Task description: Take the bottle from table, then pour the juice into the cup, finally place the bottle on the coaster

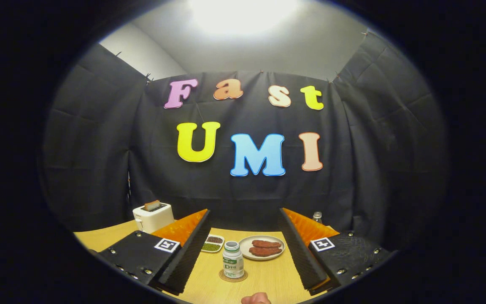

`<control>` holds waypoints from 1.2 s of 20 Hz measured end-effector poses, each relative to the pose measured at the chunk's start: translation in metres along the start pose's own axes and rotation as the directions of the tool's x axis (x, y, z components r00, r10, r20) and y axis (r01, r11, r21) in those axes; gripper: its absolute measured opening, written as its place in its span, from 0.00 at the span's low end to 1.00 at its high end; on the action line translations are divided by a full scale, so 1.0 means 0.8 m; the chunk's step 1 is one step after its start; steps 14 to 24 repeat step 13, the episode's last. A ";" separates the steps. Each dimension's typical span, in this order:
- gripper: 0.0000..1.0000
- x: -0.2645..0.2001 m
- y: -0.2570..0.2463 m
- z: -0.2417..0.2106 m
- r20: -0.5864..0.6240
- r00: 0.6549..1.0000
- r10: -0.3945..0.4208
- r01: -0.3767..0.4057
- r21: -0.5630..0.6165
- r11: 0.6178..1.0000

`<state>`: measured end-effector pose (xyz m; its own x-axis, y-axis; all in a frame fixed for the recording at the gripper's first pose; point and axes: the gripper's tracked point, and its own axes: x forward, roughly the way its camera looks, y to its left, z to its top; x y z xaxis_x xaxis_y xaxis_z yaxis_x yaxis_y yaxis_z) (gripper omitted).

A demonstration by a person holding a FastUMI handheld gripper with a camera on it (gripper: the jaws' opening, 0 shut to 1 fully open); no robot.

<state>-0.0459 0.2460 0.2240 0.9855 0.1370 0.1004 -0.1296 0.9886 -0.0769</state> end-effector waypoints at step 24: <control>0.97 -0.036 -0.028 0.000 0.016 1.000 0.021 -0.021 0.017 1.000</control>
